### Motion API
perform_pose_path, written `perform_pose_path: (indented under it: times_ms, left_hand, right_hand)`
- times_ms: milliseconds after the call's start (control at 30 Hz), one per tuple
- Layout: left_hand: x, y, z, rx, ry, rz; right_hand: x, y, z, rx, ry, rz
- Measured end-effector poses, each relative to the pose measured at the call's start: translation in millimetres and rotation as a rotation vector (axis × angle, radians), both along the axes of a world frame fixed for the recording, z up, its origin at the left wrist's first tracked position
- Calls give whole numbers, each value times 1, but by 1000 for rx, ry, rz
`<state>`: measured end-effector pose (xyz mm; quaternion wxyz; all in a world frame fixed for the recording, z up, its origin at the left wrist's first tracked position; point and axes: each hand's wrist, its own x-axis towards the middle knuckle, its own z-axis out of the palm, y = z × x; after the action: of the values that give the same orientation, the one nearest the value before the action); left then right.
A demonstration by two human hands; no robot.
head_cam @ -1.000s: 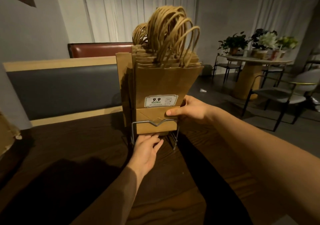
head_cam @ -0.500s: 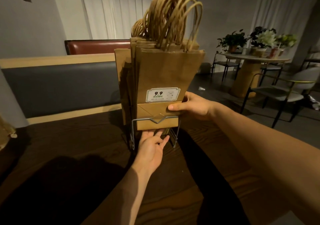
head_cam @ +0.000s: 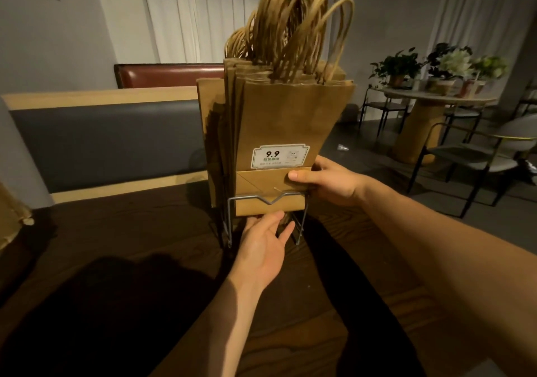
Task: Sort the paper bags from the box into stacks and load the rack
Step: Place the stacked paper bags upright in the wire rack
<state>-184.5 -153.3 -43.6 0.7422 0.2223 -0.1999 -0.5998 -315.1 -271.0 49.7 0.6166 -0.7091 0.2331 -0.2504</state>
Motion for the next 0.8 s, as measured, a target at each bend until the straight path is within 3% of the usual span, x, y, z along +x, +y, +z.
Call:
perform_pose_path:
  times_ms: [267,533,800]
  left_hand:
    - [-6,-2,9,42,43,24]
    - [-2,-3,-3,118,-12,-22]
    - [-10,-5,8,133,-80,-69]
  right_hand:
    - [2,1,-12,-4,-38,7]
    - [7,15,-24,80,-210,21]
    - [8,17,-28,68,-251,-2]
